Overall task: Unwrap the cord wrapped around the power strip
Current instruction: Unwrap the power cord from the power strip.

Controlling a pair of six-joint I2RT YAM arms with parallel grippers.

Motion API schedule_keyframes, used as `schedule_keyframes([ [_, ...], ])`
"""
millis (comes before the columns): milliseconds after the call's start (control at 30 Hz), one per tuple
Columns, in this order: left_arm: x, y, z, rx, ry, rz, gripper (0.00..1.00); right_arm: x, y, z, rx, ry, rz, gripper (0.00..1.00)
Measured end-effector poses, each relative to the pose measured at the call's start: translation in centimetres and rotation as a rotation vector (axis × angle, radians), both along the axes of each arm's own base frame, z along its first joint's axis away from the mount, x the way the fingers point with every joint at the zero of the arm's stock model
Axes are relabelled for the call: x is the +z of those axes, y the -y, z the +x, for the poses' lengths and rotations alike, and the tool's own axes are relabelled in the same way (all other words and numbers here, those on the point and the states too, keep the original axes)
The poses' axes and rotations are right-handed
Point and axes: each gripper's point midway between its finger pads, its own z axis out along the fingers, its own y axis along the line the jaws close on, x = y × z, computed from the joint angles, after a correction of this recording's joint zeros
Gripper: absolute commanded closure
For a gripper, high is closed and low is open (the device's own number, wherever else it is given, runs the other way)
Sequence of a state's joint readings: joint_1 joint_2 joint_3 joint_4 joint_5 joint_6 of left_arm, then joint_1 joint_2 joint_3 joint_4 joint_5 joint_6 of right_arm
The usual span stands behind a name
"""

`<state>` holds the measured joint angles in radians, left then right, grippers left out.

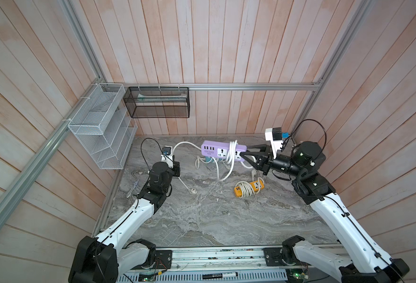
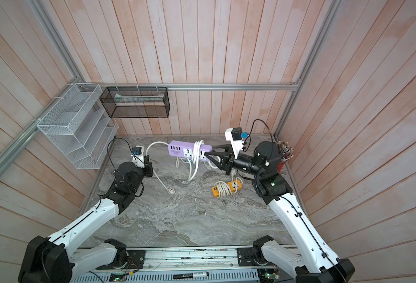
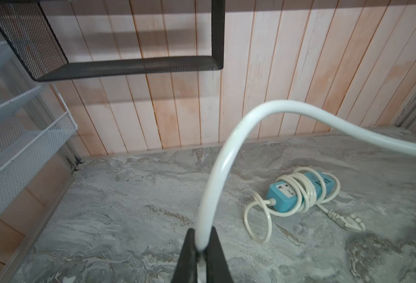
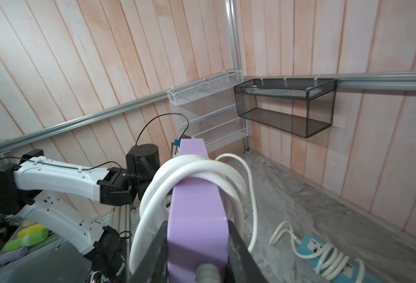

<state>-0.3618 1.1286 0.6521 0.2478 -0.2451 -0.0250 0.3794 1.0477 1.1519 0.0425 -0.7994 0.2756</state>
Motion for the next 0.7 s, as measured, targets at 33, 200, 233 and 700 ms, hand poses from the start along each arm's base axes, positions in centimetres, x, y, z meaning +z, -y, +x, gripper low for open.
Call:
schedule_keyframes([
  [33,-0.7,-0.2,-0.4,0.002,-0.019,0.000,0.96,0.2,0.4,1.0,-0.031,0.003,0.002,1.00],
  [200,-2.0,-1.3,-2.6,0.043,-0.056,-0.066,0.21,-1.8,-0.2,4.0,-0.063,-0.048,-0.012,1.00],
  [233,-2.1,-1.6,-3.1,0.052,-0.058,-0.075,0.00,-2.4,-0.3,4.5,-0.064,-0.064,-0.017,1.00],
  [700,1.9,1.3,-5.3,-0.023,-0.026,-0.135,0.00,-4.6,-1.5,6.8,-0.087,-0.094,-0.028,1.00],
])
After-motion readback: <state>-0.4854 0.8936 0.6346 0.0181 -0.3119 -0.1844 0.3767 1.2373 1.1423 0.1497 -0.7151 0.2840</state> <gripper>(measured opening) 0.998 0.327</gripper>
